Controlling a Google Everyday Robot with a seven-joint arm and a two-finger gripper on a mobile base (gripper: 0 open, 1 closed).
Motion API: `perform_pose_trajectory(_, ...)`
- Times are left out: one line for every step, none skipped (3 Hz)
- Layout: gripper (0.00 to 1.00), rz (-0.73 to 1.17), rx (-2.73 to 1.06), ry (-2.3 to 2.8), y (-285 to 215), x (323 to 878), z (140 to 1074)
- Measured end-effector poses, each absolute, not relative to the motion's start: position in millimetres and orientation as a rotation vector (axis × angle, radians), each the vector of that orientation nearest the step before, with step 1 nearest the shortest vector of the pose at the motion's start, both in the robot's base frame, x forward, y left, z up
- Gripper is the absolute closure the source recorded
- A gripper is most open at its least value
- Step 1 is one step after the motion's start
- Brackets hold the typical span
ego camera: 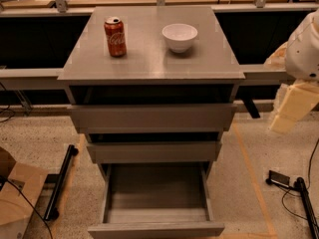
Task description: Close bottom drawer
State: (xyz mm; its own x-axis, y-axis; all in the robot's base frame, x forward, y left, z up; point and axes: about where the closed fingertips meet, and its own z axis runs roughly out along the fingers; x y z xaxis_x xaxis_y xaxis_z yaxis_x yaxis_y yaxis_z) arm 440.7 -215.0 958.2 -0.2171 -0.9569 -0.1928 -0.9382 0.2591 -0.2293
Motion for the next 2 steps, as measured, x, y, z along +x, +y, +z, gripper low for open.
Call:
perform_pose_trajectory(0.41,-0.039,-1.782,2.232,-214,447,929)
perform_pose_trajectory(0.64,0.027,-1.802,2.219,-214,456,888)
